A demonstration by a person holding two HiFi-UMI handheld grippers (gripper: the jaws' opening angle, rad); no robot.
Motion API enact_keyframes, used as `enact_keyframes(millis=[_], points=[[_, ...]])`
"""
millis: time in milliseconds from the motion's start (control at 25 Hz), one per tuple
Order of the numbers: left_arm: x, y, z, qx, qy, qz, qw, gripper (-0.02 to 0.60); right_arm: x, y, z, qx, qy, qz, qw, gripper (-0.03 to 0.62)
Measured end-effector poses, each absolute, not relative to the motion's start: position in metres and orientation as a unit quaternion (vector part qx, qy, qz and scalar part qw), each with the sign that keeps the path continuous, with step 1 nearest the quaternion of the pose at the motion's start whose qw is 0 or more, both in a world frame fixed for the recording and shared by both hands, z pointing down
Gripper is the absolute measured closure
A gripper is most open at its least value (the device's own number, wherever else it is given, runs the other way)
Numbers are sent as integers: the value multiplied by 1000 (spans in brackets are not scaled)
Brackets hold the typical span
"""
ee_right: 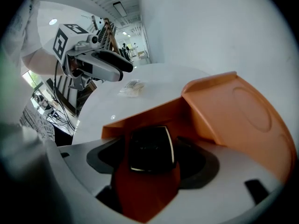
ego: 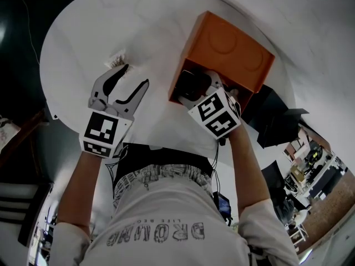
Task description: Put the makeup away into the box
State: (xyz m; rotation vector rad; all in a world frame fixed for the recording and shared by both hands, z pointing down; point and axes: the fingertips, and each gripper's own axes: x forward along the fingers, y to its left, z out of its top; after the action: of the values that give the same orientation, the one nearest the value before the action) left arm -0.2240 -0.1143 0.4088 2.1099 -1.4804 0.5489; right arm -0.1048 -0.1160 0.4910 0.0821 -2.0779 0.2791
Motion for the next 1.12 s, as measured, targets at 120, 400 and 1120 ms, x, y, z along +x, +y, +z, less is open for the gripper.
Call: enact_keyframes(millis=[120, 400, 1120], points=[[-225, -113, 408, 776, -544, 203, 249, 321, -106, -116, 491, 35, -859, 121, 495, 220], [-224, -110, 403, 780, -541, 202, 243, 321, -110, -115, 480, 40, -867, 117, 482, 222], [-190, -105, 341, 854, -466, 179, 145, 321, -89, -120, 401, 220, -889, 115, 385, 229]])
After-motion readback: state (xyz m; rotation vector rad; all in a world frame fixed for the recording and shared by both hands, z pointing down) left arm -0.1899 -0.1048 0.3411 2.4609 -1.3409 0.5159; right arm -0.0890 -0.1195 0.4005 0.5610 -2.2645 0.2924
